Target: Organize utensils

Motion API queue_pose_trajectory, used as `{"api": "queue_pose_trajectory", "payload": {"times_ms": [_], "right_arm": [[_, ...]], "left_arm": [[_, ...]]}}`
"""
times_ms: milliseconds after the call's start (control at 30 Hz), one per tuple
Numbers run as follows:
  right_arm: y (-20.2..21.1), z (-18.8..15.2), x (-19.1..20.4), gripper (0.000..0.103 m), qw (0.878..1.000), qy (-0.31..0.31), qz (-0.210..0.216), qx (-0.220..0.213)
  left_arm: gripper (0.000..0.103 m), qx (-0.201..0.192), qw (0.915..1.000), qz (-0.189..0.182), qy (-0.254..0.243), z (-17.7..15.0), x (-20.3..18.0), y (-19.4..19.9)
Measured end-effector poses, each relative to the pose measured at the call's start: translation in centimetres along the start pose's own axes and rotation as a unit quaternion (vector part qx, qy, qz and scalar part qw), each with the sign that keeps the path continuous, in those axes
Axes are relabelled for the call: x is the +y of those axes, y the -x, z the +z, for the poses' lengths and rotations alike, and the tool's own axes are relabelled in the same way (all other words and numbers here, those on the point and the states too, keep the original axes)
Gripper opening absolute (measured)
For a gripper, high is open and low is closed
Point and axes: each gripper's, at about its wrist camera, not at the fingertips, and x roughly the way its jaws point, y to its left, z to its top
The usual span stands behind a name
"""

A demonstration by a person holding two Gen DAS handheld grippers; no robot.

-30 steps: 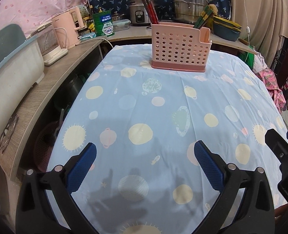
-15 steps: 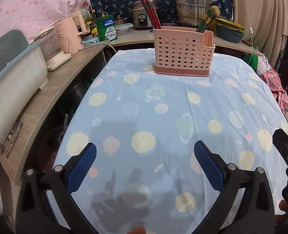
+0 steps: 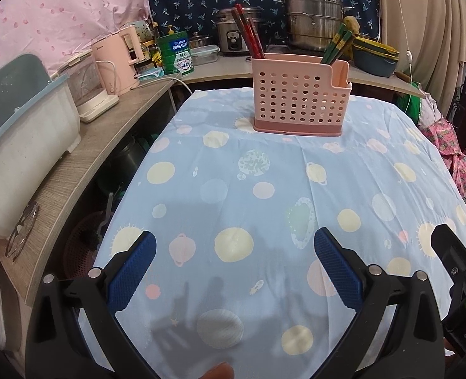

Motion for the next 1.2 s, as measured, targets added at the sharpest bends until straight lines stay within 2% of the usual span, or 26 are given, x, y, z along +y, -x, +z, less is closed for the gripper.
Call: {"api": "queue_pose_trajectory", "payload": {"times_ms": [467, 900, 1200], "right_arm": [[-0.3, 0.3, 0.4, 0.096, 1.0, 0.004, 0.001, 0.001], [0.0, 1.3, 1.2, 0.096, 1.0, 0.007, 0.003, -0.016], [-0.1, 1.8, 1.3, 0.096, 1.0, 0.01, 0.003, -0.02]], "left_arm": [[0.096, 0.004, 0.9999, 0.014, 0.008, 0.2, 0.2, -0.3], [0.096, -0.017, 0.9997, 0.013, 0.01, 1.8, 0.1, 0.8], [0.096, -0.017, 0.9997, 0.015, 0.011, 2.2, 0.0, 0.5]]}}
